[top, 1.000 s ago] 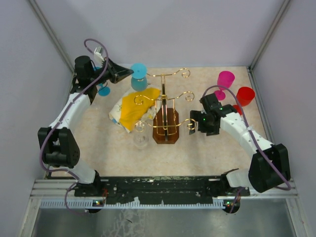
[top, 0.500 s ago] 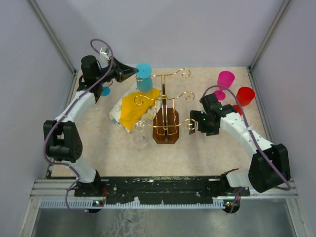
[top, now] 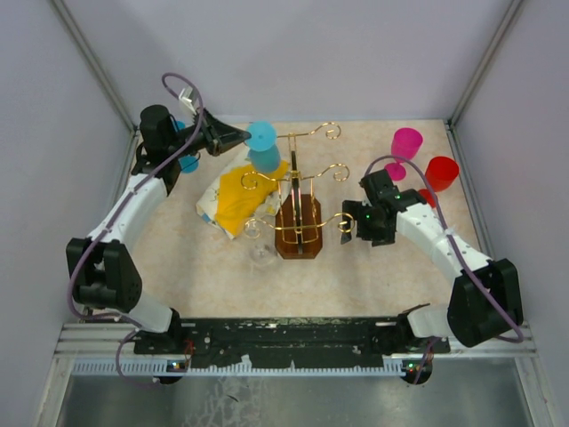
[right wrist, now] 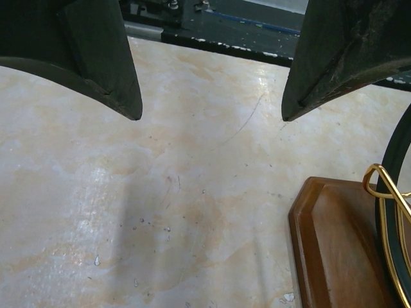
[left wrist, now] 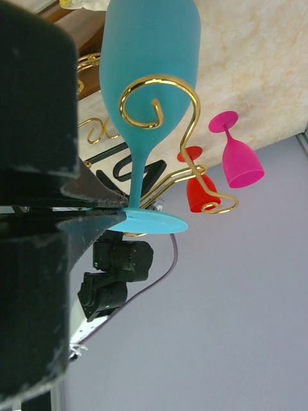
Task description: Take the wine glass off the wine glass rack
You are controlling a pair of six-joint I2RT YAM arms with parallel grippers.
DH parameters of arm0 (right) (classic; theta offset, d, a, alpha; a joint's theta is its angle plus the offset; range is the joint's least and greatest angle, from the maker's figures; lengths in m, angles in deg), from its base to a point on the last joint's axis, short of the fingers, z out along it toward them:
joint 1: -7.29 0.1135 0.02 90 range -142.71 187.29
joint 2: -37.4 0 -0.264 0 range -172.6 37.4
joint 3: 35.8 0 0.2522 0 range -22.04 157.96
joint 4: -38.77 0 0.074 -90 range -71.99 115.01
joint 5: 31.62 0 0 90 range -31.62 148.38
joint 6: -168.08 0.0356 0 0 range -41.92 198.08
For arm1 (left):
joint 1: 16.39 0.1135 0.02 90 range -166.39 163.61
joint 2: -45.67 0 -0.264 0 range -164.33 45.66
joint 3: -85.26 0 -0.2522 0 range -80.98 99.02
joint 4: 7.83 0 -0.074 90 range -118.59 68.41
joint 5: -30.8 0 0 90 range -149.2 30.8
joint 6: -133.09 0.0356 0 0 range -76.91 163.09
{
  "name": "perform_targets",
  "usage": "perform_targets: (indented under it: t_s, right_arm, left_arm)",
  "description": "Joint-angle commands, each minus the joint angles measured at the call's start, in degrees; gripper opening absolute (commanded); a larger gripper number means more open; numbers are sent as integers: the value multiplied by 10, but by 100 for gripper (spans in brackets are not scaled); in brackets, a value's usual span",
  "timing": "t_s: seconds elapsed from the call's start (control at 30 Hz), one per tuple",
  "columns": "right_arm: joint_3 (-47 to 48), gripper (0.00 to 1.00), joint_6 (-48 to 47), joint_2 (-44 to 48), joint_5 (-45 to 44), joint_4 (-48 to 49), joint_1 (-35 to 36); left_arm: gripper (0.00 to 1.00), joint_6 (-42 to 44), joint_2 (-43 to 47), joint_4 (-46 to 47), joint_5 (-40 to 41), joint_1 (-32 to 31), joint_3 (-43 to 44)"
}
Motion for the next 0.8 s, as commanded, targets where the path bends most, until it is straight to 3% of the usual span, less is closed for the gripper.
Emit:
perform_targets:
  t_s: [0.0,0.27,0.5,0.77]
  right_arm:
    - [-6,90,-2,20,1,9,5]
    - [-13,90,-5,23,1,11,5]
    - [-13,90,-10,21,5,16,5]
    - [-16,90,-21,25,-3,18,5]
  left_arm:
    - [0,44,37,-37,-14,0,-4]
    - [0,124,87,-148,4,8,-24]
    - [0,218,149,-270,67,61,-21]
    - [0,374,206,-487,292,81,41]
